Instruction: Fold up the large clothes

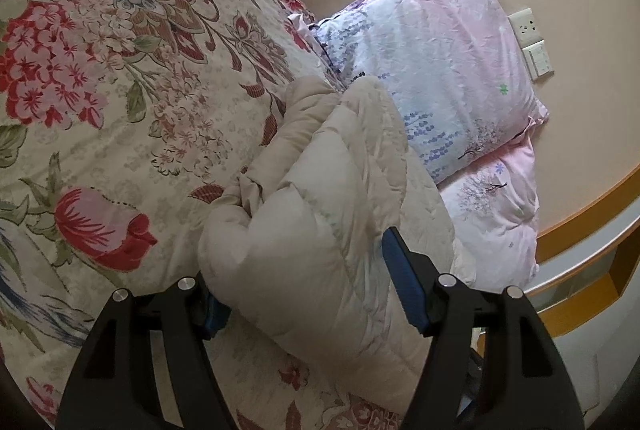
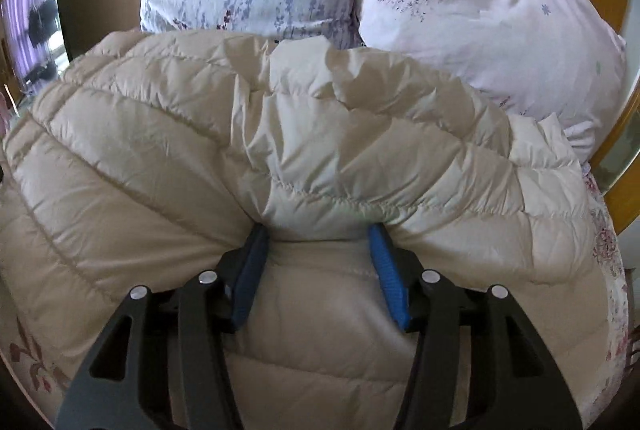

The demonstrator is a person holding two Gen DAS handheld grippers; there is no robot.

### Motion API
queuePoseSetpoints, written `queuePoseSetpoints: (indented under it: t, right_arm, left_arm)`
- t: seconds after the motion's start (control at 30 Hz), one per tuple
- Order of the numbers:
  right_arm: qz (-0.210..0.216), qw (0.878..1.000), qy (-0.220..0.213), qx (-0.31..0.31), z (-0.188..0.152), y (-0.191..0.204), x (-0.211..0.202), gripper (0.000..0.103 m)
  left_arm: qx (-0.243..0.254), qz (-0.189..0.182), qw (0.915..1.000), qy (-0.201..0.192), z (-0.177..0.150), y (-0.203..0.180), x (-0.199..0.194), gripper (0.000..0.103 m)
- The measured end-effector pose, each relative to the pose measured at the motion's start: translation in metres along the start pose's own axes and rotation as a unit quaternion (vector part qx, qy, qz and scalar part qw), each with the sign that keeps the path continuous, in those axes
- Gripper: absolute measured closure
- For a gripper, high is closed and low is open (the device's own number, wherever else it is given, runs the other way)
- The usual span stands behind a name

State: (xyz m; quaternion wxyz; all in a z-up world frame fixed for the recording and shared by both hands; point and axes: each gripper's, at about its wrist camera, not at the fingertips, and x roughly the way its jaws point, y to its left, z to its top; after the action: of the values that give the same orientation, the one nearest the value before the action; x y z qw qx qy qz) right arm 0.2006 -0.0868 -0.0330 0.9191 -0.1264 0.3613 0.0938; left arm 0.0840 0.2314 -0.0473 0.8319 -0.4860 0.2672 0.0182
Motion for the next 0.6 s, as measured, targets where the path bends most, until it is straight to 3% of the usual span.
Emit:
queuePoseSetpoints:
  t: [0.23,0.37,0.47,0.6]
  right_arm:
    - [-0.013,1.0,0.0,-0.007,-0.003,0.006,0.002,0.048]
    - [-0.01,1.0,0.001,-0.004,-0.001,0.004,0.004,0.048]
    - [-0.004,1.0,0.003,0.0,0.0,0.002,0.006,0.048]
    - [0.008,1.0,0.01,0.005,0.002,-0.002,0.009,0.047]
  left_arm:
    - [0.015,-0.02,0.9997,-0.002,0.003,-0.013,0.006,0.064]
    - [0.067,-0.055,0.9959,-0.023,0.005,-0.044,-0.005,0.068]
    - [0.108,-0.093,0.9893,-0.031,0.002,-0.075,-0.012,0.068]
    - [0.168,-0.165,0.9716,-0.024,-0.012,-0.122,-0.015,0.068]
